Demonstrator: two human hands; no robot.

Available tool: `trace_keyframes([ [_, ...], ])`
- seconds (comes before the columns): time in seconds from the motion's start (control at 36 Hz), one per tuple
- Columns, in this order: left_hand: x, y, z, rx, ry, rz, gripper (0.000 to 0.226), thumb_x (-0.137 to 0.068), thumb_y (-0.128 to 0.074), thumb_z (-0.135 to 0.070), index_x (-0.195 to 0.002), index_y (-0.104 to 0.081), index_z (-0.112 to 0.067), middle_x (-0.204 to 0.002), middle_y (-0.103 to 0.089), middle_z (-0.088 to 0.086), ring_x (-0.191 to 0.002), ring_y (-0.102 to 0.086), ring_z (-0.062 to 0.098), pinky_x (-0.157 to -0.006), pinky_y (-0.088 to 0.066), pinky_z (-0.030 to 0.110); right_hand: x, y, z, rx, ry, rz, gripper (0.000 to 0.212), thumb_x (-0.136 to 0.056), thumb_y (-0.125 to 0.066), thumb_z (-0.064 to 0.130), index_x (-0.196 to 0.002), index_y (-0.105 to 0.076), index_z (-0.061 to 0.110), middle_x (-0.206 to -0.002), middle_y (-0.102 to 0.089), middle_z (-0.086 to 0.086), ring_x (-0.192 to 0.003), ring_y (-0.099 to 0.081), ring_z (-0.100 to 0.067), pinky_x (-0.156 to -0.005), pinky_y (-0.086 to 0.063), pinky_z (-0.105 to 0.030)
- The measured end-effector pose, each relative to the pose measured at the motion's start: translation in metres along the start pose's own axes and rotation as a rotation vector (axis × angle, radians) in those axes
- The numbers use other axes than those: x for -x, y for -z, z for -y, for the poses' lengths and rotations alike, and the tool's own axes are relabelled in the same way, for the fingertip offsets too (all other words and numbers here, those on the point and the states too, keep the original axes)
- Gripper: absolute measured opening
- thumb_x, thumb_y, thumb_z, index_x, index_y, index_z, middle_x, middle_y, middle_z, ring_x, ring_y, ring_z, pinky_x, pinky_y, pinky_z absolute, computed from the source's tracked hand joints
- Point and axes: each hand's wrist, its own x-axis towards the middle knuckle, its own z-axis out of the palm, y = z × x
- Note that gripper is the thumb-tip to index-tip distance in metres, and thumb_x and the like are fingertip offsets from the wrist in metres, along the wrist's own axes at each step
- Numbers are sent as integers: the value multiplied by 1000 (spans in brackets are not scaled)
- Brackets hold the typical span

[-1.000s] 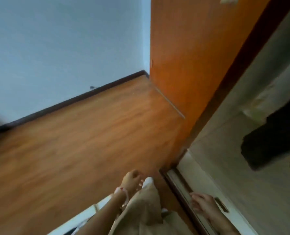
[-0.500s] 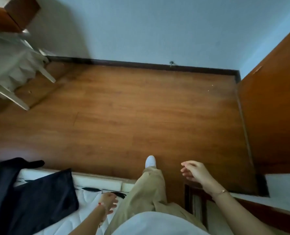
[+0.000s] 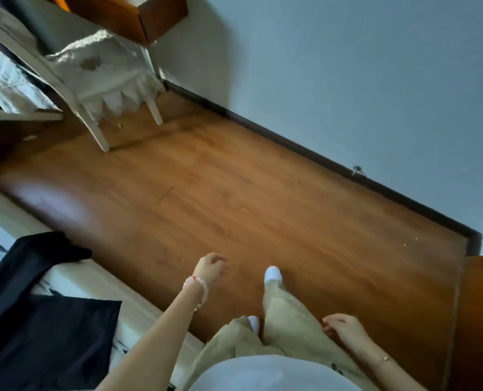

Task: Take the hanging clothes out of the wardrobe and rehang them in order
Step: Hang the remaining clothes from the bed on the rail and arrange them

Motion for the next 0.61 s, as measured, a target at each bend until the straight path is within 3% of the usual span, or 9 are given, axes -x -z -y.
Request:
trace_keyframes([
  [0.06,-12,0,-18,95,-5,-30,18,-91,-41,-3,-92,-57,-13,-78,-63,1,-68,-57,10,-43,-45,11,-21,11,26,47,-3,26,25,-91,-51,6,-77,-70,7,-79,-70,-12,-73,-63,-23,-66,-47,-31],
  [0.17,-40,10,-25,245,104,-87,17,-88,-47,-3,-91,-61,-11,-80,-64,6,-70,-57,16,-58,-45,25,-66,29,93,227,73,66,31,-90,-49,5,-71,-70,16,-81,-71,-4,-84,-65,-22,-72,-46,-30],
  [0.22,-49,20,-17,348,200,-128,14,-88,-49,-2,-90,-62,-8,-79,-63,9,-68,-58,18,-56,-47,26,-89,35,135,335,113,99,34,-89,-48,5,-66,-68,21,-77,-69,1,-84,-63,-20,-74,-44,-30],
  [0.31,-52,32,0,484,366,-237,16,-88,-48,-2,-85,-62,-6,-78,-64,13,-67,-60,23,-58,-48,28,-113,34,205,443,156,149,30,-90,-47,5,-71,-69,15,-72,-66,-4,-69,-58,-20,-70,-46,-32],
  [0.36,-54,37,15,491,452,-318,19,-88,-46,-4,-85,-64,-7,-75,-65,13,-61,-58,23,-58,-47,28,-123,28,256,479,196,184,27,-91,-44,5,-79,-68,8,-69,-64,-9,-58,-54,-19,-56,-44,-27],
  [0.42,-55,42,25,495,510,-386,19,-84,-47,-4,-86,-66,-7,-70,-64,13,-59,-55,24,-59,-46,28,-130,14,309,558,266,230,26,-92,-42,6,-83,-66,9,-71,-65,-10,-57,-55,-17,-50,-43,-22],
  [0.53,-51,50,19,670,526,-476,24,-90,-38,2,-88,-62,1,-73,-58,13,-62,-51,21,-51,-38,26,-138,-31,406,688,433,311,27,-93,-41,8,-86,-66,13,-77,-69,-8,-65,-60,-16,-58,-47,-22],
  [0.61,-52,56,22,812,548,-563,24,-92,-37,1,-92,-61,2,-78,-60,17,-64,-54,23,-54,-42,28,-136,-82,467,743,520,389,27,-93,-40,7,-92,-67,9,-76,-68,-7,-65,-60,-15,-56,-45,-21],
])
